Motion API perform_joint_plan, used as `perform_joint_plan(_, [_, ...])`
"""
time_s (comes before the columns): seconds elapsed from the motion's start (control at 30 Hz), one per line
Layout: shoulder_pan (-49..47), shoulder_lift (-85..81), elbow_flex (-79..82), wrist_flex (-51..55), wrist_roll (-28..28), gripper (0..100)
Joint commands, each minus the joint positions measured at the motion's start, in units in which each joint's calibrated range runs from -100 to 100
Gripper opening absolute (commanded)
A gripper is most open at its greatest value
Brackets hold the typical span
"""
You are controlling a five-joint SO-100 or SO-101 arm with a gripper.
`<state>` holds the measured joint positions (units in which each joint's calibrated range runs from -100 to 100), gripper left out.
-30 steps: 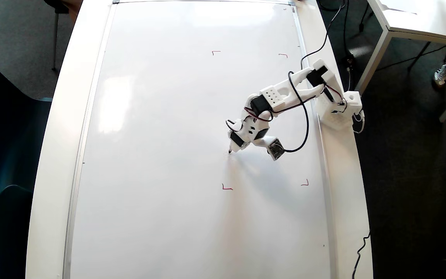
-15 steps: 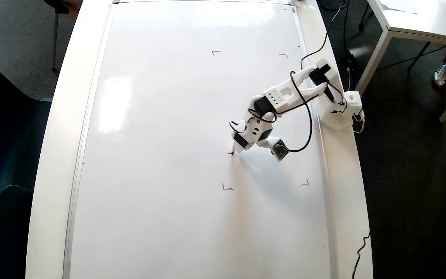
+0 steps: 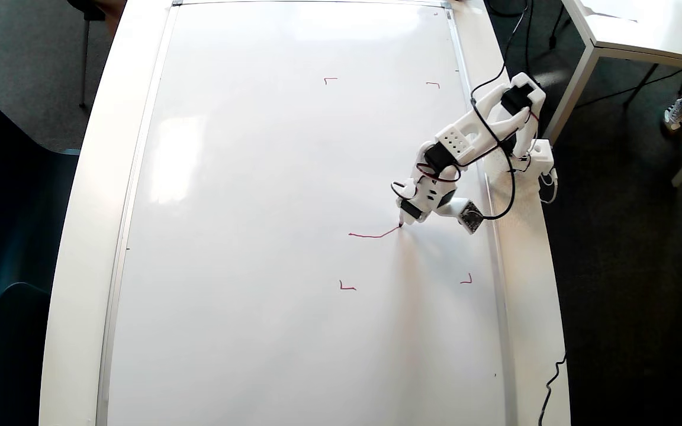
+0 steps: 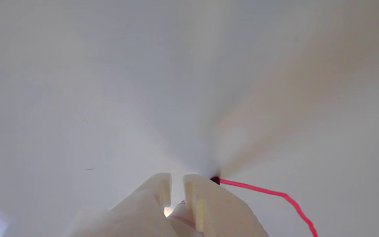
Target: Draw on a whiteboard a robot head using a pen attached to the gripper
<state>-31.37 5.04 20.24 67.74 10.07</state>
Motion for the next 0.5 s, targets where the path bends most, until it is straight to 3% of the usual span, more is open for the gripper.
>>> perform_joint_plan(0.0, [-2.2,-5.6,7.3,0.1,-0.3,1])
perform_joint_plan(0.47, [-0.9,-20.4,25.9,0.0,0.2,1])
